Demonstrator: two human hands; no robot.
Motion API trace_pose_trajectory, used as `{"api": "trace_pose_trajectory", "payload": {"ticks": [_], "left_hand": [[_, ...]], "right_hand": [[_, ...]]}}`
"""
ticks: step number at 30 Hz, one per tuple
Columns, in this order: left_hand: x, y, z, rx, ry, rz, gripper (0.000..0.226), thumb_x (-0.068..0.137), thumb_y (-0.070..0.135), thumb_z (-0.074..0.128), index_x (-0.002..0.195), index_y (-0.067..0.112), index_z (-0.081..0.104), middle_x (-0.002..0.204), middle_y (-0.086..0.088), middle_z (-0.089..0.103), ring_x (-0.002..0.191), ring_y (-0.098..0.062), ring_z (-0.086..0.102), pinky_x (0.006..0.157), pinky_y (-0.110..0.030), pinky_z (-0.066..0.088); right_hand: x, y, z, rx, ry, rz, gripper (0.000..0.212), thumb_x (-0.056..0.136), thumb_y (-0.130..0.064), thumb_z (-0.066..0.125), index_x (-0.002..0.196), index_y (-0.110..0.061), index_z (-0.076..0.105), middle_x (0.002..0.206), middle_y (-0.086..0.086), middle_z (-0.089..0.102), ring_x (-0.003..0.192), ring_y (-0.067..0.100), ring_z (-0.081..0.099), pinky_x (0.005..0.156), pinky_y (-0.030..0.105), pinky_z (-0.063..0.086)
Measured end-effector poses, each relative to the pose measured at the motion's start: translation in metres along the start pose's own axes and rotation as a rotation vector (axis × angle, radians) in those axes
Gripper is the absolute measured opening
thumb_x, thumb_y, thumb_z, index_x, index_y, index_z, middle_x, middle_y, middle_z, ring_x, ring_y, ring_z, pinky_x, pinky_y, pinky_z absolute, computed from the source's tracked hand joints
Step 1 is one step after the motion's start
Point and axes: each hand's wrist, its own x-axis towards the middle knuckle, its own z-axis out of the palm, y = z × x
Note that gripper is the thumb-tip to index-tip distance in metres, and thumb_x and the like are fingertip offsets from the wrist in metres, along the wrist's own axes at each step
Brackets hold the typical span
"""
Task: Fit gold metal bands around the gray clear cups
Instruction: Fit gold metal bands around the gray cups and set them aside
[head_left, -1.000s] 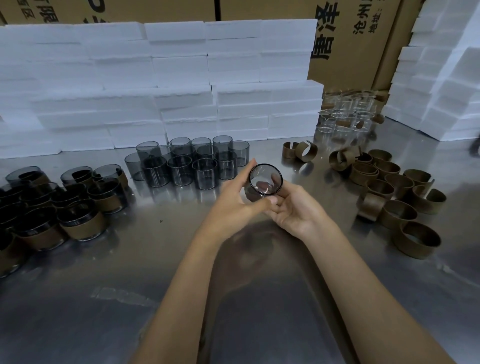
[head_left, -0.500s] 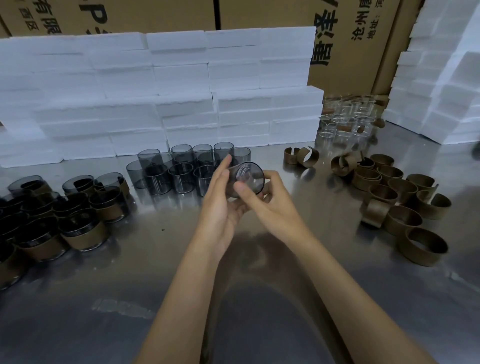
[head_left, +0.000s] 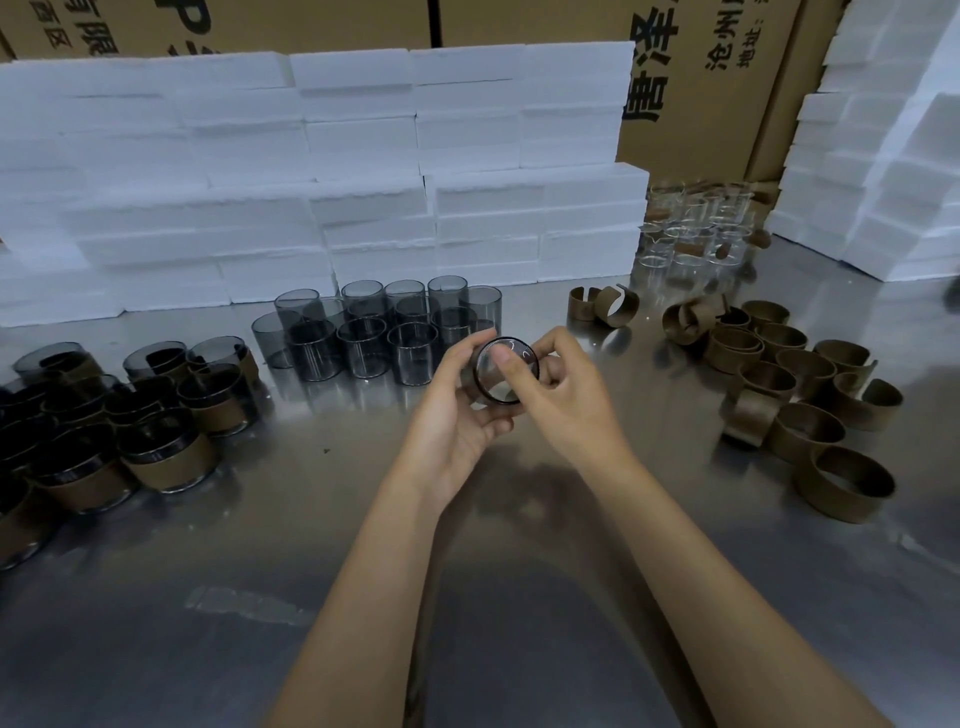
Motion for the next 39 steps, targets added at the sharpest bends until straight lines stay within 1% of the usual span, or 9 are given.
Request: {"api": "trace_pose_trajectory", "payload": {"ticks": [3,7,10,14,18,23,30,34,39], "left_hand": [[0.0,-0.002,-0.002,-0.02,-0.024,-0.027,0.033,0.099,0.035,0.057,0.129,0.023,0.065,0.101,-0.009,0.073,0.071,-0.024,0.072,0.065,-0.03,0.043],[0.001,-0.004,-0.002,-0.04,-0.009,-0.072,0.038,0.103,0.034,0.054,0.138,0.021,0.06,0.108,-0.008,0.073,0.079,-0.029,0.073,0.064,-0.028,0.047],[0.004,-0.009,-0.004,-0.099,0.012,-0.071,0.025,0.107,0.033,0.047,0.127,0.031,0.061,0.102,-0.002,0.077,0.079,-0.03,0.073,0.061,-0.027,0.046],[0.01,-0.011,-0.007,-0.2,0.077,-0.077,0.019,0.107,0.03,0.046,0.123,0.031,0.058,0.093,-0.001,0.078,0.078,-0.032,0.072,0.052,-0.023,0.044],[0.014,-0.009,-0.007,-0.228,0.106,-0.118,0.03,0.097,0.033,0.061,0.126,0.028,0.064,0.101,-0.003,0.077,0.078,-0.03,0.074,0.059,-0.026,0.04],[0.015,-0.007,-0.009,-0.214,0.052,-0.142,0.018,0.075,0.04,0.073,0.089,0.032,0.081,0.103,-0.002,0.077,0.078,-0.03,0.074,0.061,-0.027,0.043],[0.016,-0.004,-0.012,-0.207,0.046,-0.156,0.015,0.072,0.037,0.075,0.085,0.032,0.081,0.103,-0.004,0.076,0.082,-0.034,0.073,0.061,-0.027,0.046],[0.016,-0.004,-0.012,-0.209,0.106,-0.14,0.034,0.085,0.033,0.074,0.118,0.027,0.07,0.106,-0.006,0.074,0.086,-0.034,0.071,0.06,-0.026,0.046],[0.011,-0.002,-0.005,-0.279,0.143,-0.072,0.053,0.09,0.029,0.071,0.138,0.013,0.056,0.123,-0.016,0.064,0.108,-0.033,0.064,0.079,-0.034,0.06]], "right_hand": [[0.003,0.003,0.001,0.002,-0.001,0.014,0.033,0.099,-0.04,0.064,0.083,-0.013,0.051,0.08,0.021,0.071,0.077,0.038,0.069,0.077,0.054,0.057],[0.004,0.006,-0.004,-0.078,0.032,-0.028,0.03,0.105,-0.03,0.054,0.08,-0.013,0.054,0.063,0.002,0.06,0.056,0.016,0.054,0.059,0.034,0.044],[0.01,0.014,-0.011,-0.014,0.158,0.056,0.03,0.106,-0.023,0.05,0.082,-0.01,0.063,0.063,-0.006,0.053,0.065,0.021,0.051,0.069,0.036,0.044],[0.035,0.033,-0.032,-0.196,0.327,0.145,0.023,0.102,-0.02,0.051,0.104,-0.01,0.072,0.103,0.005,0.06,0.099,0.025,0.057,0.084,0.029,0.038],[0.072,0.058,-0.047,-0.635,0.096,0.158,0.04,0.105,-0.034,0.044,0.14,-0.023,0.06,0.154,0.008,0.041,0.142,0.029,0.034,0.113,0.037,0.027],[0.117,0.075,-0.055,-0.82,-0.024,0.272,0.051,0.104,-0.05,0.035,0.151,-0.032,0.047,0.169,0.003,0.017,0.154,0.027,0.009,0.121,0.048,0.014],[0.115,0.074,-0.048,-0.726,0.095,0.127,0.032,0.101,-0.026,0.042,0.089,-0.011,0.068,0.106,0.008,0.066,0.113,0.032,0.055,0.093,0.039,0.036],[0.084,0.05,-0.037,-0.491,0.279,-0.007,0.028,0.094,-0.02,0.054,0.081,-0.007,0.075,0.082,0.013,0.072,0.083,0.031,0.063,0.074,0.039,0.053],[0.039,-0.001,-0.014,-0.287,0.17,-0.125,0.026,0.083,-0.024,0.054,0.082,-0.025,0.08,0.079,-0.018,0.072,0.074,0.001,0.063,0.07,0.021,0.048]]}}
